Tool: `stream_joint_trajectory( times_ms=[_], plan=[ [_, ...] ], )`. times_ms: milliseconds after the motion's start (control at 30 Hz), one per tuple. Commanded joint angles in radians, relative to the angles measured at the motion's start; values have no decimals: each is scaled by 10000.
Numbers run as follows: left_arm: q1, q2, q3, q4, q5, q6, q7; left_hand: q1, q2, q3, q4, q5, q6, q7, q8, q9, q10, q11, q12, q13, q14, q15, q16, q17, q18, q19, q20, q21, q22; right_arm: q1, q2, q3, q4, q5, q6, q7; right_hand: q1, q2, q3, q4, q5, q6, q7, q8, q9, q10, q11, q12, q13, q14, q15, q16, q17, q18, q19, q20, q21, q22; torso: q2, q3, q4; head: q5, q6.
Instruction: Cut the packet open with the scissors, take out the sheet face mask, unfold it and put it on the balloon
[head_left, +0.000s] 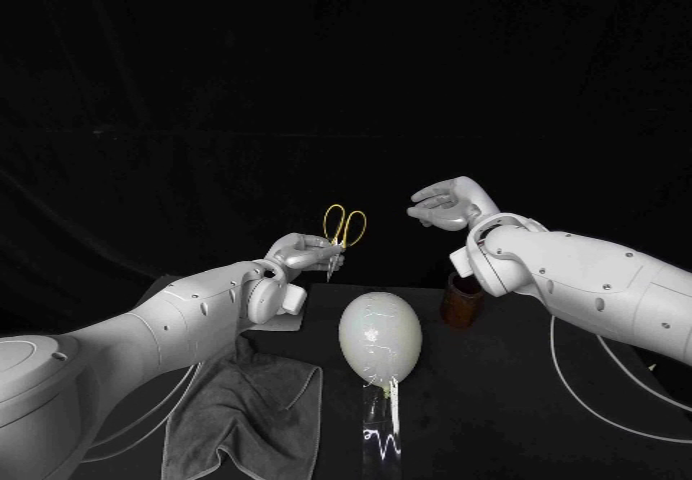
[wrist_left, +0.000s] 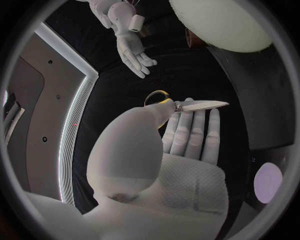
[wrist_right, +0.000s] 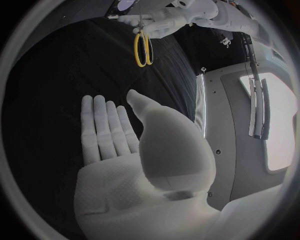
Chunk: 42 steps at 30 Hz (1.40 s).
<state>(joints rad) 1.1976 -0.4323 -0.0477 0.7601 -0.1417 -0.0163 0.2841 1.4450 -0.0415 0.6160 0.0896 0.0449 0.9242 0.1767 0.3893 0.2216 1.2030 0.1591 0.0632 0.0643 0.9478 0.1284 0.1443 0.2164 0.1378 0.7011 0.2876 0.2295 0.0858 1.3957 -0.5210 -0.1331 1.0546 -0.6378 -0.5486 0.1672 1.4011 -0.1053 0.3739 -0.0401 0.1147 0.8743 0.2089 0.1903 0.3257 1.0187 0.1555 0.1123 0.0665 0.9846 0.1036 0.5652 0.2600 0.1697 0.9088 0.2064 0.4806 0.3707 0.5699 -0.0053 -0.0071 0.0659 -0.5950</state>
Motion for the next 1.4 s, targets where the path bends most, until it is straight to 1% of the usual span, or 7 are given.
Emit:
stream_joint_trajectory(
  times_ms=[33, 67, 133, 200, 300, 667, 1400],
  plan=[
    [142, -173, 17, 36, -897, 822, -432, -58, 63, 213, -243, 32, -58, 0, 526, 1360, 428, -325, 56, 23, 123, -9, 79, 31, 100, 251, -23, 167, 72, 68, -241, 2, 329, -1993, 399, 897, 100, -5, 144, -86, 45, 193, -15, 54, -29, 205, -114, 34, -21, 900, -254, 207, 99, 178, 586, -278, 549, 302, 13, 29, -7, 71, -25],
    [189, -261, 16, 58, -1030, 958, -519, -115, 85, 222, -292, 26, -69, -8, 566, 1441, 491, -348, 61, 28, 191, -33, 127, 58, 144, 350, -24, 255, 109, 87, -341, 2, 470, -2612, 448, 948, 85, -83, 343, -174, 162, 539, -185, 96, -71, 662, -418, 60, -28, 2848, -629, 999, 516, 130, 1690, -758, 1812, 1040, 11, 31, -1, 81, -35],
    [274, -424, 13, 113, -1237, 1204, -686, -168, 99, 221, -338, 32, -89, -10, 595, 1513, 558, -364, 73, 39, 333, -75, 222, 103, 173, 399, -26, 313, 134, 111, -457, 2, 725, -4119, 506, 962, -124, -215, 920, -151, 416, 744, -282, -29, -209, 933, -469, -152, -56, 3559, -790, 1343, 934, 127, 1798, -935, 2749, 1746, 6, 29, 10, 101, -50],
    [344, -566, 11, 177, -1392, 1409, -835, -187, 107, 226, -369, 33, -93, -8, 611, 1551, 601, -374, 85, 46, 386, -93, 264, 123, 183, 407, -28, 334, 144, 124, -476, 2, 911, -5180, 556, 902, -376, -378, 1124, -48, 760, 827, -391, -77, -255, 1245, -514, -154, -21, 4838, -980, 3175, 2586, -659, 4040, -941, 6607, 6363, 6, 36, 16, 119, -57],
    [464, -749, 5, 298, -1559, 1674, -1054, -200, 129, 243, -397, 34, -98, -5, 626, 1588, 632, -382, 93, 52, 410, -103, 289, 136, 190, 411, -27, 353, 152, 138, -389, -5, 1177, -6694, 649, 732, -642, -809, 1830, 59, 674, 976, -446, -174, -306, 1501, -564, -494, -13, 4815, -905, 5707, 5508, -956, 4590, -937, 8350, 8429, 3, 44, 28, 158, -72],
    [788, -1195, -14, 934, -2027, 2458, -1822, -236, 126, 311, -501, 36, -120, 11, 661, 1694, 682, -386, 99, 60, 438, -118, 336, 163, 222, 438, -36, 421, 183, 135, 538, -154, 1595, -9825, 977, -496, -667, -1061, 2220, 19, 312, 714, -495, -364, -315, 673, -515, -518, -41, 4650, -795, 6437, 6243, -895, 4272, -884, 8537, 8632, 20, 8, 70, 143, -120],
    [842, -1420, -25, 1554, -2200, 2236, -1953, -572, 281, 254, -903, 37, -248, -60, 635, 2167, 608, -450, 34, 45, 1235, -393, 1244, 729, 382, 1000, -316, 1657, 873, -13, 1307, -222, 1321, -10791, 706, -1582, -495, -1023, 2199, -209, 36, 332, -657, -622, -373, -335, -661, -505, -25, 4881, -1047, 7050, 7147, -896, 4312, -1060, 8639, 8825, 14, 17, 37, 204, -199]
  ],
)
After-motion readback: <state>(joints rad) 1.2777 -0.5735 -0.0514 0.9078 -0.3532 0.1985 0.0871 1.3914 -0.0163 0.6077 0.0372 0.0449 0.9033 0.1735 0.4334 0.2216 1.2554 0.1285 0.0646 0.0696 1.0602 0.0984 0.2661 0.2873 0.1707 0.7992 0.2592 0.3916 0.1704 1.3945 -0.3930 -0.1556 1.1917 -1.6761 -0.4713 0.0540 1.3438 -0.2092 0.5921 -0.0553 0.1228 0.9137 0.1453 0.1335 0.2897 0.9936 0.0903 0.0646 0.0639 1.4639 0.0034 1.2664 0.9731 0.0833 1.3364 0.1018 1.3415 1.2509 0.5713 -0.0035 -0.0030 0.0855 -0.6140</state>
